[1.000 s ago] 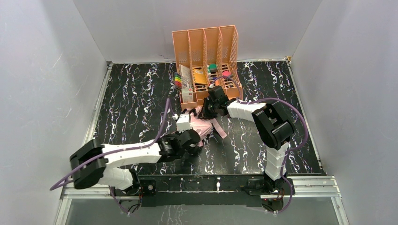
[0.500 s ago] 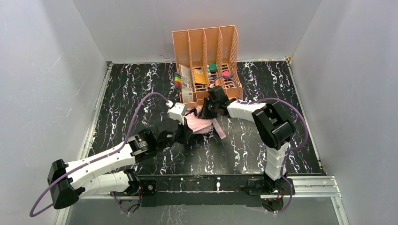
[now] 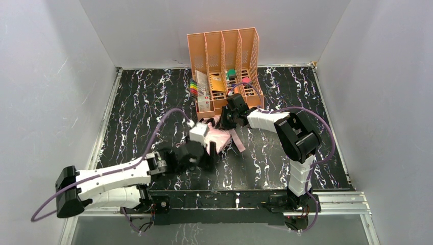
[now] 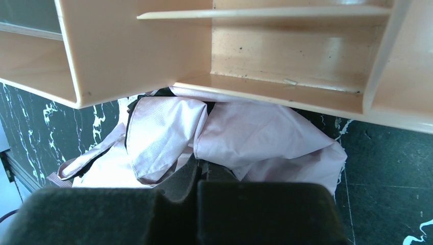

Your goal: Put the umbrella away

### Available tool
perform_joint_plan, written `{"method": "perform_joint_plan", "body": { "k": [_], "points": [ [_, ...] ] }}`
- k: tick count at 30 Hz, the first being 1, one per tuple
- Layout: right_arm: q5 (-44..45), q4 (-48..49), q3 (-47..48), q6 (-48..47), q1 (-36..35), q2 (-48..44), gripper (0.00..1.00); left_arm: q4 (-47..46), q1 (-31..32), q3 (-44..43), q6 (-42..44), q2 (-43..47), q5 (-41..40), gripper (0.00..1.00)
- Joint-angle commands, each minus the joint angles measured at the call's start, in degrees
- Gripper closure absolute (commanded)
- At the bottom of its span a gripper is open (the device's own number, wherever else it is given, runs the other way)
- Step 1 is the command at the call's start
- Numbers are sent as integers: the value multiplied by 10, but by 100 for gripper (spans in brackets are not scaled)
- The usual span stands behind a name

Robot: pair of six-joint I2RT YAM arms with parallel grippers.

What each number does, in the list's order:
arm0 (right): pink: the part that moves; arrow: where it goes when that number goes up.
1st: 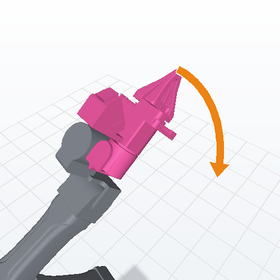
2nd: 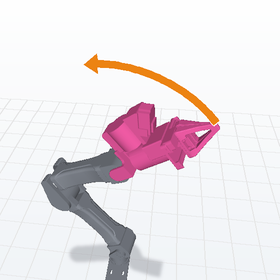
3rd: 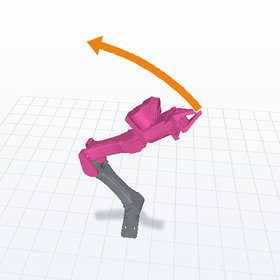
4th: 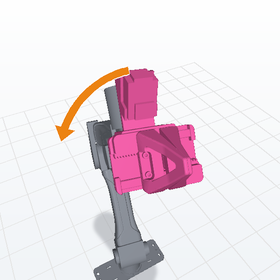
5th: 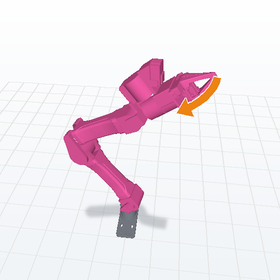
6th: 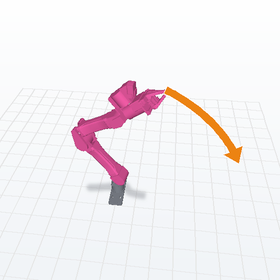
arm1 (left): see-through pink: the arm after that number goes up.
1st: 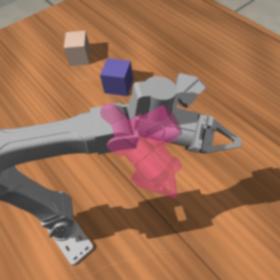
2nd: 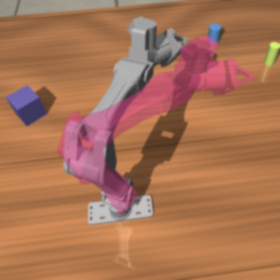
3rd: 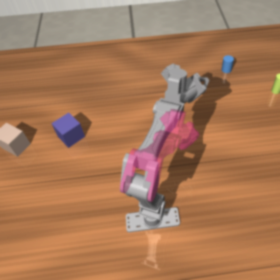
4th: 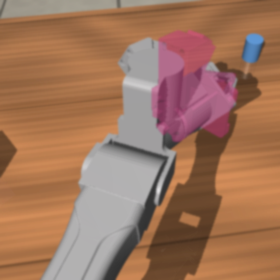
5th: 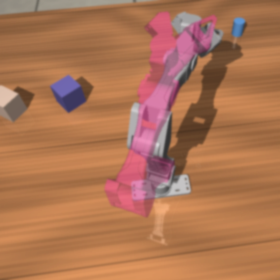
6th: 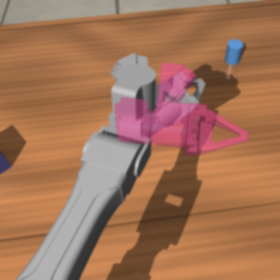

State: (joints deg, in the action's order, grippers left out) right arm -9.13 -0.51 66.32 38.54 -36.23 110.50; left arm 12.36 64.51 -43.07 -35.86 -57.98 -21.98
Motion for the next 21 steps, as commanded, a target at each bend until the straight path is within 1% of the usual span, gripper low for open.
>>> {"method": "perform_joint_plan", "body": {
  "k": [1, 2, 4, 6, 12, 15, 17, 21],
  "points": [
    [69, -86, -12, -35, 12, 26, 100, 40, 124, -2, -108, -40, -142, 25],
    [68, -85, -12, -35, 13, 27, 100, 48, 142, -6, -132, -57, -166, 17],
    [64, -83, -11, -35, 12, 28, 100, 74, 176, -15, -187, -94, -212, 14],
    [62, -82, -11, -37, 12, 29, 100, 113, 196, -28, -252, -147, -254, 7],
    [61, -78, -12, -39, 13, 30, 100, 237, 202, -83, -463, -290, -335, 2],
    [60, -77, -11, -40, 13, 31, 100, 235, 201, -100, -465, -319, -353, 2],
    [60, -77, -10, -42, 13, 32, 100, 199, 196, -96, -438, -317, -351, 2],
    [60, -77, -9, -43, 13, 33, 100, 116, 162, -50, -401, -288, -324, 2]
  ]
}}
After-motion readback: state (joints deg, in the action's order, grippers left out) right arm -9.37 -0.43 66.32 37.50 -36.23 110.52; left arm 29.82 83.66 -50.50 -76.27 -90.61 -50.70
